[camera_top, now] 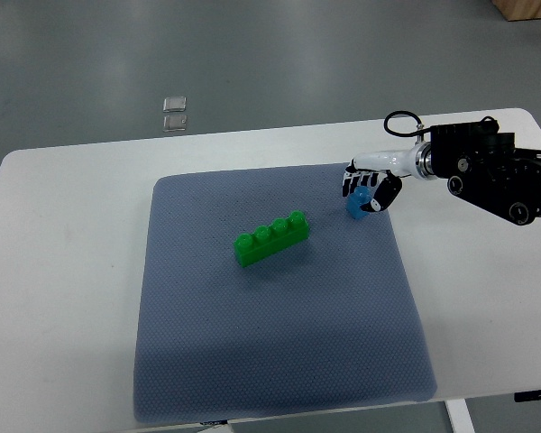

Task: Stack blue block on green block with right hand
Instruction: 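Close the right hand fingers on the blue block, then lift the blue block with the right hand off the mat, then carry the blue block over the green block and lower it, then press the blue block down onto the green block's studs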

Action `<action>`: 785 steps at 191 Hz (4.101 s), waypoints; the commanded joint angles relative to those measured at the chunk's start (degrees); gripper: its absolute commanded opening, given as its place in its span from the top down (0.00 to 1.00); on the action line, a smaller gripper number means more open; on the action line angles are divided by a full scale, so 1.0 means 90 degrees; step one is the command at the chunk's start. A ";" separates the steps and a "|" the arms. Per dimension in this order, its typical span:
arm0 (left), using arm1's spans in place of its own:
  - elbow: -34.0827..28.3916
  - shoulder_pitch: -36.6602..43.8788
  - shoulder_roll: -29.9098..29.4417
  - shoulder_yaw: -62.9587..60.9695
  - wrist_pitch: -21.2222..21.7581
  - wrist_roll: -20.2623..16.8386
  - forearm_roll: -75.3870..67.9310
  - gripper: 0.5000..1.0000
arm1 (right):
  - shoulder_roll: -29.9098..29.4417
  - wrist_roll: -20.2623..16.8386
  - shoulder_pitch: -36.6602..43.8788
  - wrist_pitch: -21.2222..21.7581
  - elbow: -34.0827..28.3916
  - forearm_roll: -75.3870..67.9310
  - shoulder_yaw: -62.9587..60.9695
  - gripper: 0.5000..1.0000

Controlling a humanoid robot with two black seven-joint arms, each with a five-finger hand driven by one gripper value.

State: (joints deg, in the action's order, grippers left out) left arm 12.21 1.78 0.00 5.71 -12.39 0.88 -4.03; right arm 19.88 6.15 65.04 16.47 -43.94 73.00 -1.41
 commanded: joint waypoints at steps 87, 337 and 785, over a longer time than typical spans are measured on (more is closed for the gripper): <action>-0.0038 -0.0002 0.0000 0.0000 -0.0001 -0.0001 -0.0001 0.00 | -0.0099 0.0040 0.0078 -0.0004 -0.0059 0.0053 0.0011 0.82; 0.0011 -0.0002 0.0000 0.0010 -0.0001 -0.0001 -0.0001 0.00 | 0.0077 -0.0702 0.1142 -0.0209 -0.1827 -0.1022 0.0020 0.82; -0.0048 -0.0002 0.0000 0.0010 0.0009 -0.0001 -0.0001 0.00 | -0.0246 -0.1445 0.0498 -0.0619 -0.2315 -0.1627 0.0099 0.81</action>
State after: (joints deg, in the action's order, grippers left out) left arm 11.76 1.83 0.00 5.80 -12.30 0.89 -4.04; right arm 17.74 -6.86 69.94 11.18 -65.10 58.20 -0.54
